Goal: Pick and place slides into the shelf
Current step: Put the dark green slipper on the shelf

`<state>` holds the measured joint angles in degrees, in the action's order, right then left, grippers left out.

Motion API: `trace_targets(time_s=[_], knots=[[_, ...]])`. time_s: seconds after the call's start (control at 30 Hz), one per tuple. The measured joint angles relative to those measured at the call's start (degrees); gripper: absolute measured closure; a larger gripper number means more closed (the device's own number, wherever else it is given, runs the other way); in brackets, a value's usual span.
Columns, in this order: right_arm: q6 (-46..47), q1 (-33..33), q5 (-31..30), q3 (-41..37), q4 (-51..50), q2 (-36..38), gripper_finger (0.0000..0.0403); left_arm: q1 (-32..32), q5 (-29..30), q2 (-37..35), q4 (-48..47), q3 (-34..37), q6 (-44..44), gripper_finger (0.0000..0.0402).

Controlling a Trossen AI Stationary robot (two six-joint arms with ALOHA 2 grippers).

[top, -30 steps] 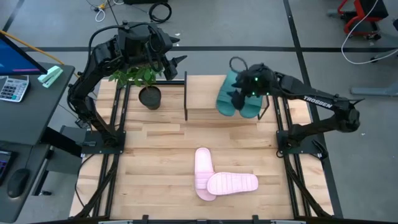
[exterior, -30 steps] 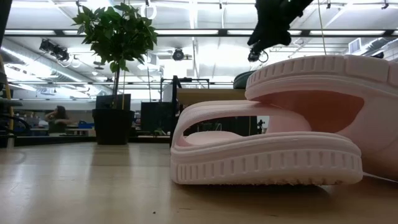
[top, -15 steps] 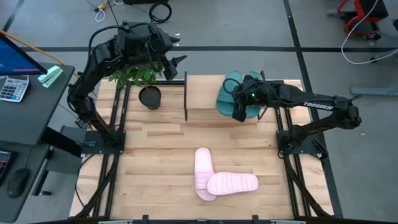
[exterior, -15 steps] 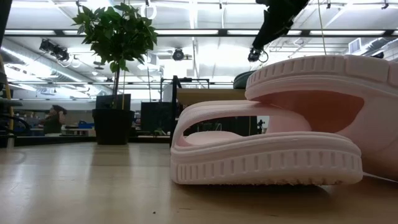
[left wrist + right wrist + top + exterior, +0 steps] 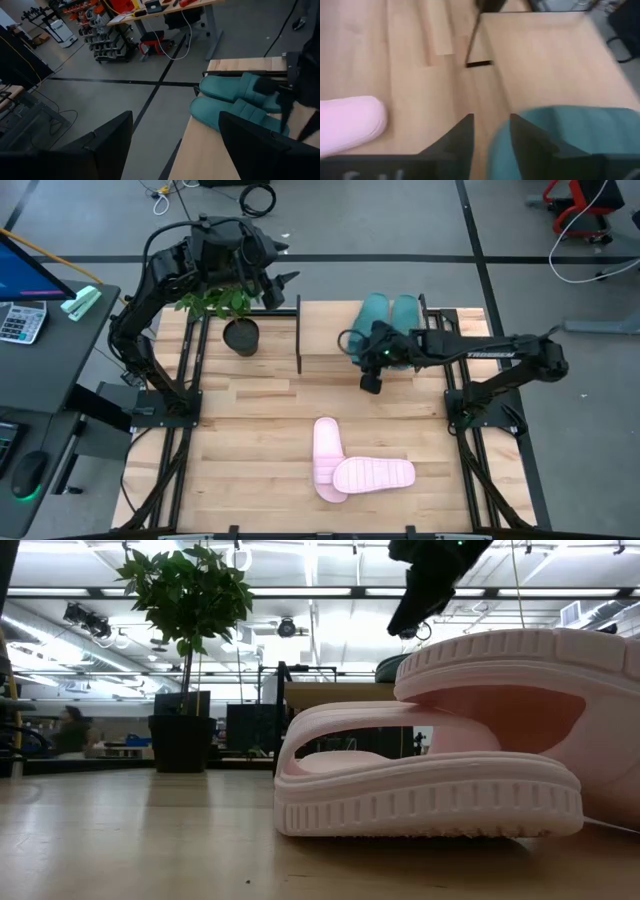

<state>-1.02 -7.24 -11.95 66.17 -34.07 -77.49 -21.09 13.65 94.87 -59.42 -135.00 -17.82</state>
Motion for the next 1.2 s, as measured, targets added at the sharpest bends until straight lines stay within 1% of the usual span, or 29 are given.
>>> trace_targets(time_s=[0.1, 0.2, 0.27, 0.33, 0.4, 0.47, 0.63, 0.77, 0.87, 1.03, 1.2], knots=[[-0.09, 0.95, 0.06, 0.00, 1.10, -1.98, 0.0304, -0.01, 0.00, 0.00, -0.66, 0.01, 0.02, 0.0104], [-0.56, 1.61, -0.18, 0.00, 1.25, -3.34, 0.0319, 0.00, 0.00, 0.00, -0.89, 0.00, 0.02, 0.0104], [-1.20, 2.22, -2.02, 0.00, 0.72, -3.78, 0.0321, 0.01, 0.00, 0.00, -0.89, 0.00, 0.02, 0.0104], [-3.61, 3.11, -5.22, 0.00, 0.28, -3.93, 0.0319, 0.01, 0.00, 0.00, -0.89, 0.00, 0.02, 0.0104], [-7.20, 4.03, -7.82, 0.00, -0.15, -3.92, 0.0310, 0.00, 0.00, 0.00, -0.90, 0.00, 0.02, 0.0104], [-9.66, 5.01, -9.09, 0.00, -0.15, -3.83, 0.0294, 0.00, 0.02, 0.00, -0.91, 0.00, -0.55, 0.0104], [-9.96, 6.64, -10.02, 0.01, -1.38, -3.82, 0.0241, -0.01, 0.02, 0.00, -0.91, 0.00, -0.83, 0.0104], [-9.62, 7.01, -16.31, 0.04, -5.05, -4.89, 0.0198, 0.00, 0.02, 0.00, -0.91, 0.01, -0.85, 0.0104], [-9.57, 6.73, -17.33, 0.04, -5.76, -5.55, 0.0176, 0.00, 0.01, 0.00, -0.91, 0.00, -1.23, 0.0104], [-9.55, 6.64, -17.48, 0.04, -6.00, -5.77, 0.0158, -0.01, 0.02, 0.00, -0.91, 0.00, -1.50, 0.0104], [-9.53, 6.64, -17.35, 0.04, -7.45, -5.75, 0.0165, 0.01, 0.00, 0.00, -0.93, 0.02, -1.57, 0.0104]])
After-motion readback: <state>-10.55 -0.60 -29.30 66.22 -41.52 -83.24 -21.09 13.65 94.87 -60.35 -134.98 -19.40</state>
